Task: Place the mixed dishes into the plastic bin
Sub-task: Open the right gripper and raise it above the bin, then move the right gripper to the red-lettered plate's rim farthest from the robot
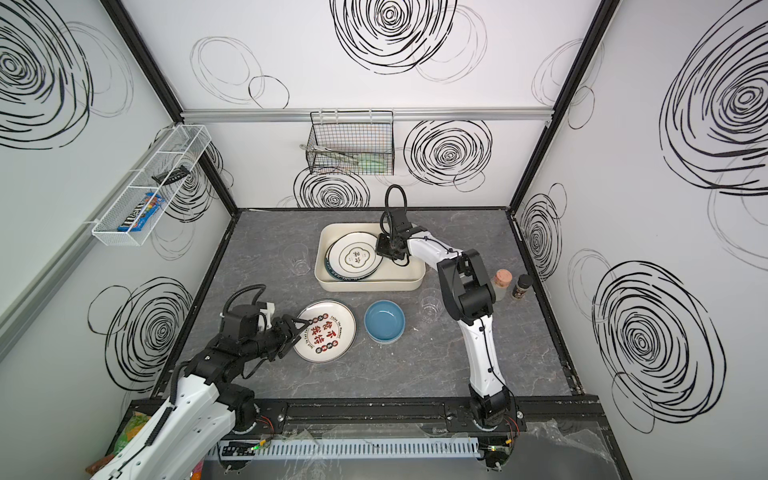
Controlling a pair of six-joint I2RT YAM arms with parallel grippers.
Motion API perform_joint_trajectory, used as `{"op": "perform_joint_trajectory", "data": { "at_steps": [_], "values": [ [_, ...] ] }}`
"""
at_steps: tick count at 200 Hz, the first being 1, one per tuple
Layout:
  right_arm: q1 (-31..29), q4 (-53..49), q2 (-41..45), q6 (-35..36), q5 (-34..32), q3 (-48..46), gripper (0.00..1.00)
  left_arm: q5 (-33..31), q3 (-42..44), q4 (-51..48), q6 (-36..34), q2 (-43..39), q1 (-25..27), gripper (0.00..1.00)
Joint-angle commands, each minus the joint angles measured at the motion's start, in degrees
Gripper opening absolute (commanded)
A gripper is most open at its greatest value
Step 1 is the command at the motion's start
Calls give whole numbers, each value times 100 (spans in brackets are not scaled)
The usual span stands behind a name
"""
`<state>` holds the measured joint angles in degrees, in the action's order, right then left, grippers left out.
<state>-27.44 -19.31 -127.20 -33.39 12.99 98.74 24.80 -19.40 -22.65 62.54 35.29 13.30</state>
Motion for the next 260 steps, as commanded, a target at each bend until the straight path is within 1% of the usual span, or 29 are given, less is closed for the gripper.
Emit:
{"op": "perform_joint_trajectory", "data": {
  "at_steps": [1, 38, 71, 109, 150, 168, 201, 223, 260],
  "values": [
    [-52, -194, -139, 71, -43, 223, 31, -62, 41, 86, -23, -40, -44, 62],
    [-80, -335, -182, 122, -133, 336, 41, -89, 41, 66, -27, -40, -47, 62],
    [-101, -423, -114, 169, -303, 331, 45, -124, 35, 34, -40, -40, -56, 62],
    [-107, -547, 133, 286, -541, 257, 47, -227, -1, -86, -77, -13, -67, 62],
    [-124, -491, 804, 400, -571, -187, 48, -498, -118, -411, -193, 70, -78, 62],
    [-147, -430, 1183, 483, -455, -445, 47, -591, -147, -529, -216, 101, -72, 62],
    [-260, -330, 1868, 667, -30, -968, 47, -941, -257, -944, -329, 170, -56, 63],
    [-369, -389, 2225, 778, 141, -1213, 47, -1085, -266, -1063, -335, 176, -51, 65],
    [-544, -402, 2626, 970, 849, -1494, 46, -1277, -214, -1208, -339, 200, -38, 65]
  ]
}}
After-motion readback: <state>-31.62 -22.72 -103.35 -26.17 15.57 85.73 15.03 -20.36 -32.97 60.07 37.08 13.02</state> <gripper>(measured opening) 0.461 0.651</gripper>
